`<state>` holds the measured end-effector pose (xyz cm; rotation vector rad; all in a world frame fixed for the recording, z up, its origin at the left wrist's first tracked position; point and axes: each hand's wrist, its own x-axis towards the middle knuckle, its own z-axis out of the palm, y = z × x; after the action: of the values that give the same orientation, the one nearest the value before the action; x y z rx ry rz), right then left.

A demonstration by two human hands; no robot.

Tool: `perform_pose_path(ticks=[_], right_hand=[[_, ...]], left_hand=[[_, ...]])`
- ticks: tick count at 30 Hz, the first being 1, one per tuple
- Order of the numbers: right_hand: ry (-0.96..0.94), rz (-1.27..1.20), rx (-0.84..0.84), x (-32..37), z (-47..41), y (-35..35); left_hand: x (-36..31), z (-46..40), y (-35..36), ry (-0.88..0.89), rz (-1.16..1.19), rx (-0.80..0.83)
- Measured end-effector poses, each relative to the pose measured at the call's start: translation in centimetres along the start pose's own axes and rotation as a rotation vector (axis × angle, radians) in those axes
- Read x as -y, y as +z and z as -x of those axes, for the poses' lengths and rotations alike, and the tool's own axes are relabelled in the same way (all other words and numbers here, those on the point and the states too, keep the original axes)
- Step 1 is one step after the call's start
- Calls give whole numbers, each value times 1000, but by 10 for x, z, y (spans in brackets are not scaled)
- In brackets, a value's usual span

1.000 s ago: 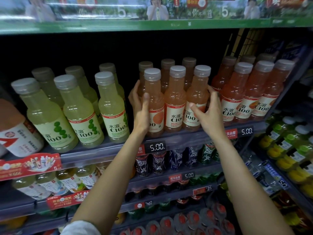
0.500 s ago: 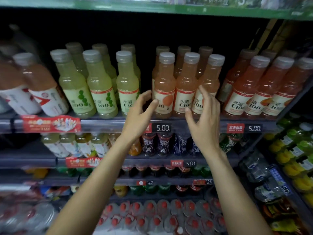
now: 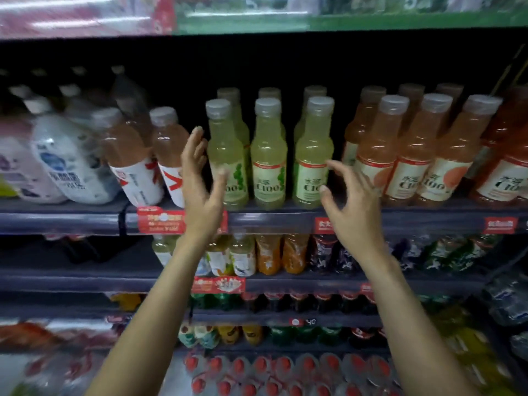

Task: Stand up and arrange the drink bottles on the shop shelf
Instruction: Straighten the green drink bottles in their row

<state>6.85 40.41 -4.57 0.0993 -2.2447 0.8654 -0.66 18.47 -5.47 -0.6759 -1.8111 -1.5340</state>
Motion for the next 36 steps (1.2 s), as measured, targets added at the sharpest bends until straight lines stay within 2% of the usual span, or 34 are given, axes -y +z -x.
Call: perform_pose_path(ticks=[3,6,13,20,27,33,36], right_hand=[[96,-7,-104,10,-10,29],[154,6,-205,19,-19,46],[284,66,-256,26,-27,55],[344,-15,-257,22,-29,60],[365,-94,-186,23,-27,65],[356,-127,-174,20,-31,66],[352,-135,-169,17,-33,65]], left_hand=[[19,-21,-4,-50,-90,147],[27,-38,-8,-104,-98,200],[50,-53,-2,-110,-314,307],[66,-46,0,-202,56,248],[73,-44,10,-69,-124,193],[76,-44,12,-153,97,213],[82,-48,14,-182,117,241]])
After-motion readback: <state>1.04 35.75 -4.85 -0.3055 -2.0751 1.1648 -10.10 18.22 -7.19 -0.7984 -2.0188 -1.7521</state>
